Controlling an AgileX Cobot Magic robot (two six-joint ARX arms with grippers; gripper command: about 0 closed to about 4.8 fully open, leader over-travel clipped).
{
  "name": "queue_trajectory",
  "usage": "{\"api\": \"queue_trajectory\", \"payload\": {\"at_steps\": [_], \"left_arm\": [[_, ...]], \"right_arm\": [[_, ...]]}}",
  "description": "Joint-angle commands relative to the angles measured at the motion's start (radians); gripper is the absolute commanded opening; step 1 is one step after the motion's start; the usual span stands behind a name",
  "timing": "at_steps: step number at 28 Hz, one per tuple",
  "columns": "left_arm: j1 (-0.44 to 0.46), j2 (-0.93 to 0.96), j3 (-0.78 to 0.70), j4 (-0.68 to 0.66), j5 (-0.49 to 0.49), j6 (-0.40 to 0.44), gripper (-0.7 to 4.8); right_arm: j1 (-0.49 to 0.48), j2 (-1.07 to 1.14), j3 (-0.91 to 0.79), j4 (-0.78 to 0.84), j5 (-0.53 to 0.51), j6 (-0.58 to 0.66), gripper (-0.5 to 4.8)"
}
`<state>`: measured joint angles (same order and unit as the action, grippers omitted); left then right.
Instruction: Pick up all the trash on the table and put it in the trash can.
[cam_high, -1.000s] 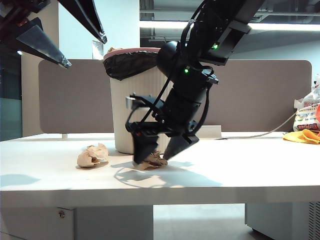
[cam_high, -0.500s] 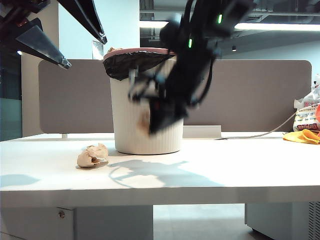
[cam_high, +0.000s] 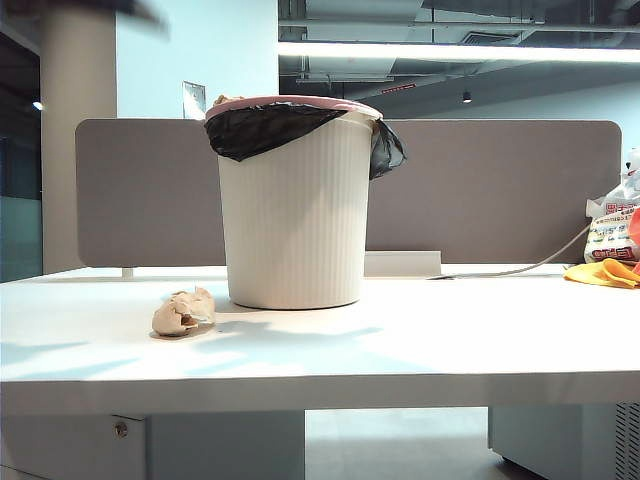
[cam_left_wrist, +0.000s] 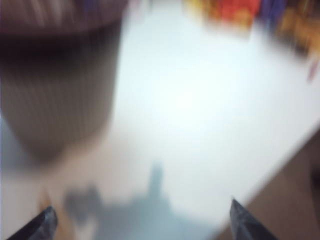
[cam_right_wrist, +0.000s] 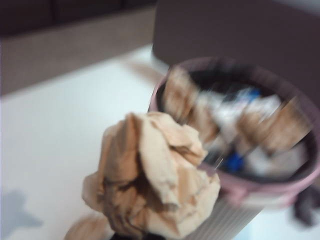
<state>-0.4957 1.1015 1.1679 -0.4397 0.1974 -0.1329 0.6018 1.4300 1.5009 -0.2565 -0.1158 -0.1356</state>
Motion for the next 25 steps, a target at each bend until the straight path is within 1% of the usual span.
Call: {"api": "queue_trajectory", "payload": {"at_steps": [1,4,8,11,14,18,21,24,25], "left_arm": [[-0.001,0.003,0.111,0.090,-0.021,-0.005,4.79],[-0.001,0.031,0.235,0.088,-0.043,0.014,4.79],[-0.001,0.090,0.354,0.057,-0.071,0.052,4.79],[-0.001,0.134,0.399,0.035,-0.090,0.055,4.79],[-0.001,0.158,0.401,0.024,-0.089,0.054,4.79],[-0.001,0.176,0.400,-0.026,-0.106,0.054,4.79],[0.000,0.178,0.400,-0.047,-0.138,0.056,4.79],[0.000,0.178,0.401,-0.055,-0.140,0.086,4.79],[0.000,0.178,0.401,-0.057,-0.144,0.094,4.79]], "right_arm": [[-0.032,0.034,0.135,-0.012,0.005,0.044,-0.06],[-0.047,0.100,0.271,-0.037,0.002,0.050,-0.05],[-0.076,0.237,0.461,-0.068,-0.004,0.050,-0.05],[-0.086,0.376,0.623,-0.116,-0.010,0.059,-0.05],[-0.097,0.497,0.742,-0.140,-0.008,0.078,-0.05],[-0.097,0.618,0.819,-0.164,0.000,0.087,-0.05],[-0.099,0.666,0.824,-0.202,0.010,0.087,-0.05],[-0.099,0.686,0.824,-0.239,0.010,0.084,-0.04],[-0.099,0.687,0.824,-0.242,0.010,0.081,0.08]]}}
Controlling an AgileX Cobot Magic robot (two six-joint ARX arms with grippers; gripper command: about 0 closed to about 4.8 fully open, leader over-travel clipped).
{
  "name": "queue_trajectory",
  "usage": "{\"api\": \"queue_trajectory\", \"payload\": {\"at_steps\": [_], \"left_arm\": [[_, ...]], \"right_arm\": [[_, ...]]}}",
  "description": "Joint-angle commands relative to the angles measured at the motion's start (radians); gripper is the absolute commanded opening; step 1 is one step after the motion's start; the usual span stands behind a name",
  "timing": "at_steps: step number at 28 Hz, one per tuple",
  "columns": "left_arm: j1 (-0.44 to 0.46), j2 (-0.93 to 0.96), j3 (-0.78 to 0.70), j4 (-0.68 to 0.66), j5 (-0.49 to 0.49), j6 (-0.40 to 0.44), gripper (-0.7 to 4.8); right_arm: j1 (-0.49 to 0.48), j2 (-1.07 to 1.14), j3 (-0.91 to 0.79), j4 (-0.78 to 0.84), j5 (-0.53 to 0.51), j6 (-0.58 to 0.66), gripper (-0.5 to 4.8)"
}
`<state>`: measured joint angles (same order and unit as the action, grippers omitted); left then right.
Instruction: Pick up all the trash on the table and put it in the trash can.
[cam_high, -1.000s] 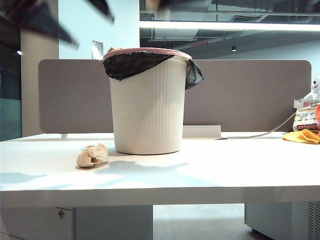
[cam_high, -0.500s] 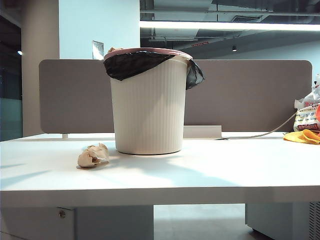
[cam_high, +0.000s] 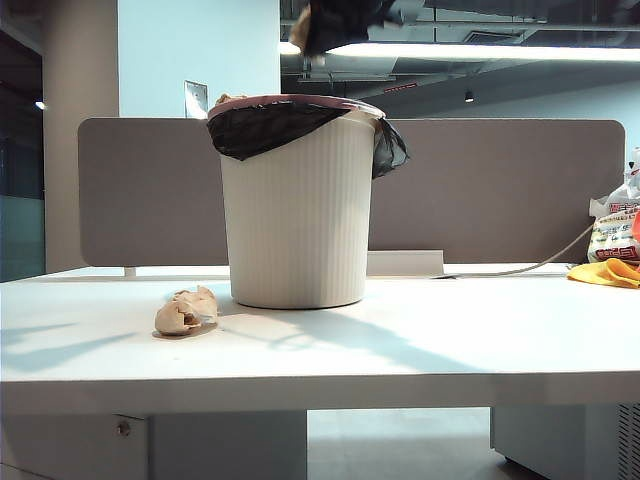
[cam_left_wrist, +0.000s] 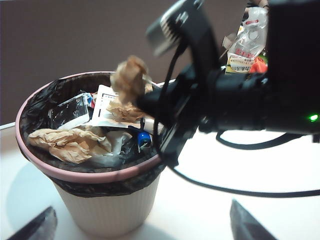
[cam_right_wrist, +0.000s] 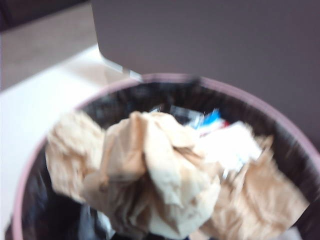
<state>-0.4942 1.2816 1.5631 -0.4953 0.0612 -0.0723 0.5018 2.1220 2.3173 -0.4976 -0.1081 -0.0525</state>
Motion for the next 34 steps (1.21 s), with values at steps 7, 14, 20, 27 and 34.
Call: {"api": "queue_trajectory", "payload": {"at_steps": [7,14,20,27,34], "left_arm": [[-0.002,-0.002,0.005,-0.014,-0.014,0.038,4.79],[-0.002,-0.002,0.005,-0.020,-0.013,0.038,4.79],[-0.002,-0.020,0.006,-0.080,-0.016,0.039,4.79],[-0.001,-0.116,0.002,-0.306,-0.021,0.038,4.79],[-0.001,-0.305,-0.096,-0.335,-0.047,-0.008,4.79]], "right_arm": [[0.001,-0.005,0.009,0.036,0.005,-0.035,4.79],[0.008,-0.007,0.010,-0.005,0.004,-0.109,4.79],[0.021,-0.077,0.010,-0.064,0.002,-0.108,4.79],[0.086,-0.222,0.010,-0.185,0.018,-0.110,4.79],[0.205,-0.306,0.010,-0.228,0.032,-0.105,4.79]]}}
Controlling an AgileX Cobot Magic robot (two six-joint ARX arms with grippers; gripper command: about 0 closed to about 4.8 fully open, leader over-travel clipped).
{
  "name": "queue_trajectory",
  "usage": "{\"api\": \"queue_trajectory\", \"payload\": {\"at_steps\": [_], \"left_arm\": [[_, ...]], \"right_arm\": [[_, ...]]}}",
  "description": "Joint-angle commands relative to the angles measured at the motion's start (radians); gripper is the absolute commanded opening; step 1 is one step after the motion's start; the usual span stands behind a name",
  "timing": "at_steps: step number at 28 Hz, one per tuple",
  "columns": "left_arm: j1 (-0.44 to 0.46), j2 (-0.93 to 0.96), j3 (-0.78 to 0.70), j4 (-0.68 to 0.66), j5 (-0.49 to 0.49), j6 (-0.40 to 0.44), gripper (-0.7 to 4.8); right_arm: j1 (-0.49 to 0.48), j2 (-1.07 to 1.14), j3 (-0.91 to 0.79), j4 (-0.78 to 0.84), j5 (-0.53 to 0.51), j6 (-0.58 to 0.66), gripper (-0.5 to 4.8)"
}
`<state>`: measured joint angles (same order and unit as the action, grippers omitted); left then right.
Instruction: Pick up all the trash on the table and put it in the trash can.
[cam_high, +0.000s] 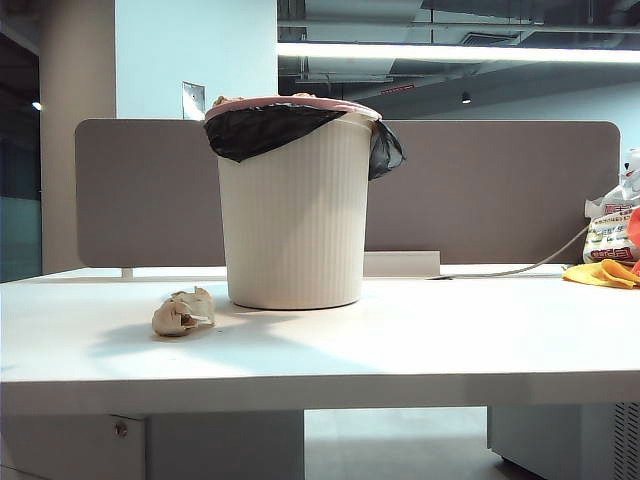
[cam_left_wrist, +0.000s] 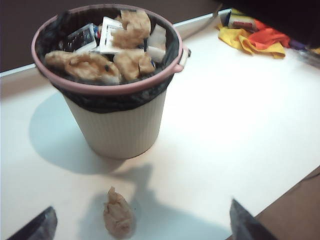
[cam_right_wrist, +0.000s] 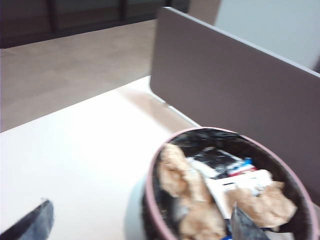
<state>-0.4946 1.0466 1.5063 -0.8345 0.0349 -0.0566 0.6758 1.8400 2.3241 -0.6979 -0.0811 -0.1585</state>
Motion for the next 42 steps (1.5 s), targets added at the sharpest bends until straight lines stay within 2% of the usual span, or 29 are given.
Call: {"api": "queue_trajectory", "payload": {"at_steps": [1,5,12,17,23,31,37,42], "left_arm": [[-0.001,-0.095,-0.062,0.004,-0.020,-0.027,4.79],[-0.001,-0.192,-0.185,0.001,-0.021,-0.029,4.79],[-0.001,-0.303,-0.388,0.013,-0.021,-0.040,4.79],[-0.001,-0.327,-0.425,0.013,-0.046,-0.029,4.79],[-0.001,-0.351,-0.425,0.007,-0.051,-0.028,4.79],[-0.001,-0.358,-0.426,0.002,-0.057,-0.030,4.79],[-0.001,-0.357,-0.426,0.002,-0.058,-0.053,4.79],[-0.001,-0.357,-0.426,-0.001,-0.058,-0.056,4.79]], "right_arm": [[0.045,-0.026,0.001,-0.043,0.004,0.011,4.79],[0.087,-0.024,-0.041,-0.084,-0.029,0.039,4.79],[0.161,-0.024,-0.314,0.099,-0.056,0.087,4.79],[0.183,-0.022,-0.543,0.312,-0.056,0.131,4.79],[0.169,0.011,-0.747,0.465,-0.044,0.166,4.79],[0.156,0.181,-0.749,0.541,-0.048,0.187,4.79],[0.154,0.281,-0.708,0.551,0.082,0.161,4.79],[0.144,0.348,-0.668,0.545,0.078,0.150,4.79]]}}
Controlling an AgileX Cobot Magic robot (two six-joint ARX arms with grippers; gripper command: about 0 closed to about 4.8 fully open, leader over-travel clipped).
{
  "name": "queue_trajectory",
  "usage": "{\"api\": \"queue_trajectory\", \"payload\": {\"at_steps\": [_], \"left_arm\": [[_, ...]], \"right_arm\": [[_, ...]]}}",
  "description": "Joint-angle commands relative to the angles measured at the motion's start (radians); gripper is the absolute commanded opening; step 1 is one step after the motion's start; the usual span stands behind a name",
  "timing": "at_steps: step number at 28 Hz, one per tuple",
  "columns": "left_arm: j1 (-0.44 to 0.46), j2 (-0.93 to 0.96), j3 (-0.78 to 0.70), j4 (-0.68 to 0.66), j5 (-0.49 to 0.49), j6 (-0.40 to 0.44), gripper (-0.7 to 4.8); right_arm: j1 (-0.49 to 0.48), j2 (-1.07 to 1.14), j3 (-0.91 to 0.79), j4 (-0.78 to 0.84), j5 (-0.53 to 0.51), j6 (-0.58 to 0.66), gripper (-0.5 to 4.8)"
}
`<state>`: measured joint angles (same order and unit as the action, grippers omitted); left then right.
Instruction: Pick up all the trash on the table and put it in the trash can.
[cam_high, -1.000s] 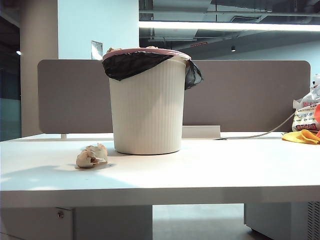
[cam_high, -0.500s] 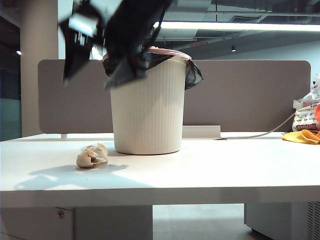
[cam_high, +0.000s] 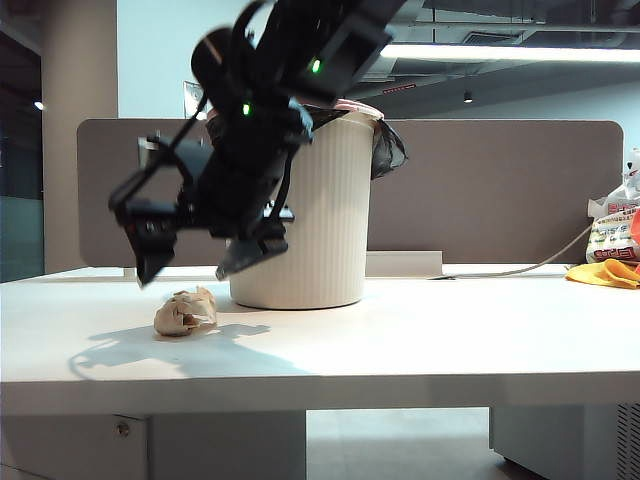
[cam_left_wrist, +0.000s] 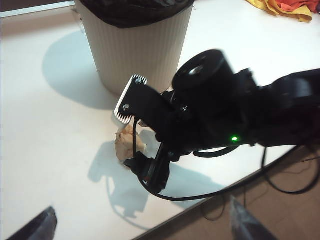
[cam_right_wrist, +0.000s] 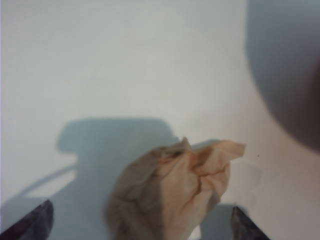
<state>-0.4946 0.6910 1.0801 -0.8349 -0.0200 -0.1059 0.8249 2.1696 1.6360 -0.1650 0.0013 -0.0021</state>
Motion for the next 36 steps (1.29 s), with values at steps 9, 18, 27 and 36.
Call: {"api": "queue_trajectory", "payload": {"at_steps": [9,18,27,36], "left_arm": [[-0.001,-0.001,0.000,-0.010,-0.007,-0.012,4.79],[-0.001,0.002,0.000,-0.006,-0.022,-0.019,4.79],[-0.001,0.055,0.005,0.292,-0.002,-0.019,4.79],[-0.001,0.395,0.257,0.437,0.065,0.005,4.79]], "right_arm": [[-0.028,0.058,0.032,0.010,-0.066,0.035,1.61],[-0.048,0.036,0.032,0.005,-0.111,0.126,-0.07],[-0.059,-0.469,0.032,-0.063,-0.153,-0.025,-0.06],[-0.328,-0.602,0.161,-0.164,-0.160,-0.064,-0.07]]}}
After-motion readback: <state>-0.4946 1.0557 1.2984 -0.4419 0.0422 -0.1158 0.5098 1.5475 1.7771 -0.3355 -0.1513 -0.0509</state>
